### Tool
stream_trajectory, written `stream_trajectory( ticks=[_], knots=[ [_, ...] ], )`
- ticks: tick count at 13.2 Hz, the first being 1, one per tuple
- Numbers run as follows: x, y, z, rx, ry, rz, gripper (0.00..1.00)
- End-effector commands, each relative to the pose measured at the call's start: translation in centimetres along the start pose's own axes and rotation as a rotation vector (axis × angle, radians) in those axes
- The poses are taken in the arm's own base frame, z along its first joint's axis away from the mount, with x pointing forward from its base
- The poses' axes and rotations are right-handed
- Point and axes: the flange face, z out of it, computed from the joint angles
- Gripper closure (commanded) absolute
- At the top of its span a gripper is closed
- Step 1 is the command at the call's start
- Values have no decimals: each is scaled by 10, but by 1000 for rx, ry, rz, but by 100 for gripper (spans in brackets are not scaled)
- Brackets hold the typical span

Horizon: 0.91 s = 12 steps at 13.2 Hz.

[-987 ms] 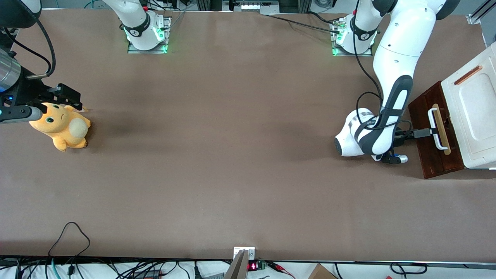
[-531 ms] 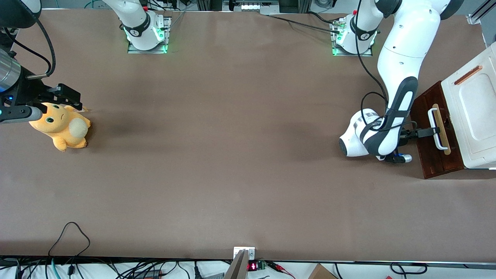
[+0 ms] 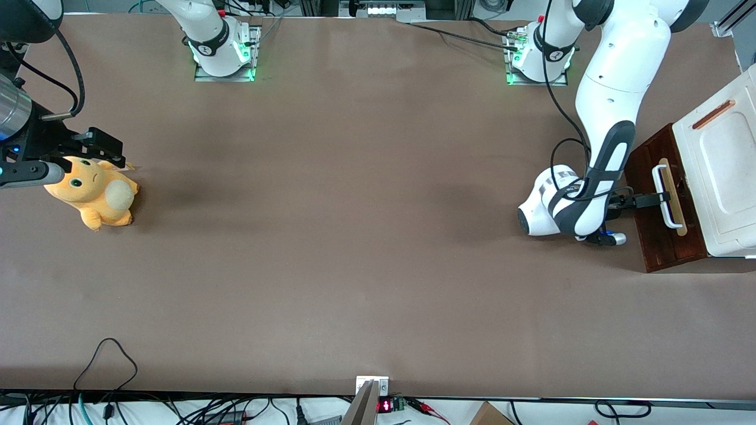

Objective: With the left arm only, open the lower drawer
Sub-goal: 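Align the left gripper fingers around the white bar handle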

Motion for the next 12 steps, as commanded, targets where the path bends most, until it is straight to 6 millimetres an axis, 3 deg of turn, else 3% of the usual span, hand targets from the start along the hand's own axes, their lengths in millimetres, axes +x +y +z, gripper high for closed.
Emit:
stream_trajectory(
  ticks=[1, 5, 12],
  knots=[
    [3, 0, 10, 9, 5, 2, 0],
    [3, 0, 10, 11, 5, 1, 0],
    [5, -3, 19, 13, -2, -4, 11]
  ],
)
